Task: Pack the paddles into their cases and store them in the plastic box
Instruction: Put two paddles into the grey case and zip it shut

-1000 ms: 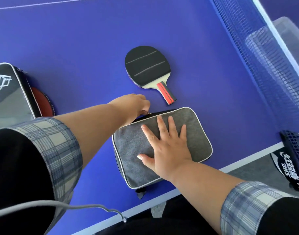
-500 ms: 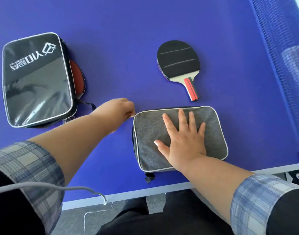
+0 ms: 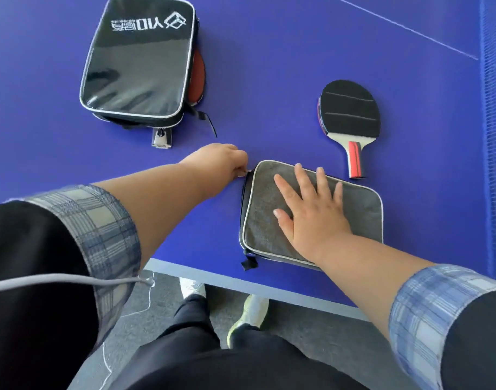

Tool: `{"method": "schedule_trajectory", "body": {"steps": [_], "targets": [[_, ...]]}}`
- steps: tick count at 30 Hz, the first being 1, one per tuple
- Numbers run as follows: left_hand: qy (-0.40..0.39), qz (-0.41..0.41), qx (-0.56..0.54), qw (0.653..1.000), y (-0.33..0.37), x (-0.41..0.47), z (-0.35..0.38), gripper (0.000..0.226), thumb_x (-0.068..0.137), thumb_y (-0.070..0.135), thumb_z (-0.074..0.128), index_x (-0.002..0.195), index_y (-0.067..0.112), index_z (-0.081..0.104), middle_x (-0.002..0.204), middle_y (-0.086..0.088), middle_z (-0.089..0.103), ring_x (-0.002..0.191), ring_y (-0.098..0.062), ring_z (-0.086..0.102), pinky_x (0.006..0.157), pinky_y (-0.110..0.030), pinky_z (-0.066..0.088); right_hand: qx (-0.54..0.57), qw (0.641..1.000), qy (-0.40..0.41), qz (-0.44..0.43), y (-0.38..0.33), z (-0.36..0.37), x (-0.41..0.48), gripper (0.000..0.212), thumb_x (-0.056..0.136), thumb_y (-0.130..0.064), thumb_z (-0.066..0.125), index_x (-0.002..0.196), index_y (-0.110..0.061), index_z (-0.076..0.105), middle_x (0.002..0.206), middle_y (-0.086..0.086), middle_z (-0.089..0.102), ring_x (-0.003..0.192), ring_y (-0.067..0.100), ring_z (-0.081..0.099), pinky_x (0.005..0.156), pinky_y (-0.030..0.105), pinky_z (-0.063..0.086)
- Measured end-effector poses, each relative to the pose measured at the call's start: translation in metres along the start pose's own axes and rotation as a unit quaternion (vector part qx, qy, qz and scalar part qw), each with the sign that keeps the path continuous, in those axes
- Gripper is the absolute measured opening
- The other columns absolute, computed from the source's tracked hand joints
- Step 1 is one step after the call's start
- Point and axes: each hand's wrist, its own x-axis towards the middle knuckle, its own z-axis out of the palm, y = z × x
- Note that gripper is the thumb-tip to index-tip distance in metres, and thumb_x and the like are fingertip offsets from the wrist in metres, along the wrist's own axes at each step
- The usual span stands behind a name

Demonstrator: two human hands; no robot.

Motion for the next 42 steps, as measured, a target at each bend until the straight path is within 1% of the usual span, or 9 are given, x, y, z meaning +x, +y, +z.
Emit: {"method": "schedule_trajectory", "body": {"steps": [11, 19, 23, 27, 31, 34, 38, 40, 42], "targets": [[0.032, -0.112, -0.059, 0.991, 0.035, -0.076, 0.033, 0.017, 0.099, 0.026, 0.055, 0.102, 0.012, 0.064, 0.101, -0.008, 0.059, 0.095, -0.029, 0.056, 0.083, -0.043, 0.047, 0.014, 0.999, 0.035, -0.010, 0.004, 0.010, 0.002, 0.068, 0.093, -0.067, 0.004, 0.157, -0.044, 0.001, 0.170, 0.002, 0.004, 0.153, 0.043, 0.004, 0.115, 0.071, 0.013], [0.047, -0.158, -0.075, 0.984, 0.071, -0.128, 0.069, 0.015, 0.096, 0.028, 0.060, 0.102, 0.018, 0.068, 0.089, 0.005, 0.050, 0.090, -0.020, 0.051, 0.073, -0.029, 0.038, 0.036, 0.999, 0.034, -0.017, 0.003, 0.011, 0.002, 0.067, 0.094, -0.067, 0.010, 0.157, -0.045, 0.001, 0.170, 0.001, 0.002, 0.153, 0.043, 0.001, 0.115, 0.072, 0.010], [0.030, -0.161, -0.058, 0.985, 0.088, -0.132, 0.075, 0.017, 0.098, 0.031, 0.056, 0.105, 0.020, 0.067, 0.094, 0.001, 0.056, 0.098, -0.023, 0.054, 0.082, -0.039, 0.048, 0.040, 0.999, 0.028, -0.019, 0.003, 0.009, 0.002, 0.066, 0.095, -0.066, 0.011, 0.157, -0.045, 0.001, 0.170, 0.002, 0.000, 0.153, 0.043, 0.000, 0.115, 0.072, 0.008], [0.027, -0.160, -0.039, 0.986, 0.092, -0.134, 0.072, 0.019, 0.099, 0.032, 0.054, 0.107, 0.021, 0.066, 0.095, 0.002, 0.056, 0.100, -0.024, 0.055, 0.079, -0.034, 0.044, 0.037, 0.999, 0.007, -0.018, 0.003, 0.008, 0.001, 0.065, 0.096, -0.066, 0.011, 0.157, -0.045, -0.002, 0.170, 0.002, -0.003, 0.153, 0.043, -0.003, 0.115, 0.072, 0.007], [-0.053, -0.194, -0.041, 0.979, 0.085, -0.142, 0.059, 0.026, 0.099, 0.045, 0.048, 0.118, 0.037, 0.063, 0.109, 0.007, 0.058, 0.103, -0.016, 0.057, 0.089, -0.037, 0.048, 0.090, 0.994, -0.052, -0.041, 0.010, -0.004, 0.007, 0.066, 0.097, -0.068, 0.021, 0.156, -0.047, 0.002, 0.170, -0.001, -0.006, 0.154, 0.037, -0.008, 0.117, 0.067, 0.004], [-0.055, -0.238, -0.056, 0.968, 0.069, -0.141, 0.044, 0.029, 0.099, 0.048, 0.043, 0.119, 0.038, 0.061, 0.112, 0.009, 0.062, 0.099, -0.016, 0.060, 0.085, -0.034, 0.048, 0.224, 0.972, -0.061, -0.020, 0.032, -0.017, -0.001, 0.062, 0.097, -0.061, 0.043, 0.155, -0.044, 0.026, 0.170, 0.002, 0.006, 0.156, 0.030, 0.001, 0.120, 0.061, 0.006], [0.003, -0.331, -0.240, 0.913, 0.062, -0.118, 0.027, 0.035, 0.098, 0.047, 0.042, 0.131, 0.036, 0.046, 0.105, 0.006, 0.068, 0.086, -0.024, 0.069, 0.072, -0.040, 0.058, 0.308, 0.937, 0.081, 0.144, 0.074, -0.008, -0.043, 0.056, 0.092, -0.037, 0.065, 0.146, -0.030, 0.050, 0.154, 0.009, 0.041, 0.138, 0.035, 0.041, 0.111, 0.051, 0.037], [0.019, -0.345, -0.322, 0.882, 0.064, -0.100, 0.021, 0.043, 0.097, 0.046, 0.047, 0.137, 0.031, 0.046, 0.107, 0.003, 0.068, 0.088, -0.025, 0.070, 0.079, -0.043, 0.059, 0.403, 0.871, 0.087, 0.269, 0.085, 0.004, -0.068, 0.063, 0.089, -0.028, 0.069, 0.147, -0.027, 0.046, 0.144, 0.008, 0.049, 0.128, 0.033, 0.050, 0.098, 0.045, 0.047], [0.002, -0.337, -0.352, 0.873, 0.072, -0.083, 0.021, 0.045, 0.096, 0.047, 0.049, 0.138, 0.032, 0.047, 0.108, 0.003, 0.067, 0.093, -0.025, 0.069, 0.085, -0.045, 0.058, 0.511, 0.770, 0.044, 0.380, 0.084, 0.012, -0.086, 0.072, 0.089, -0.031, 0.069, 0.152, -0.029, 0.036, 0.147, 0.004, 0.048, 0.127, 0.030, 0.053, 0.088, 0.036, 0.046]]}}
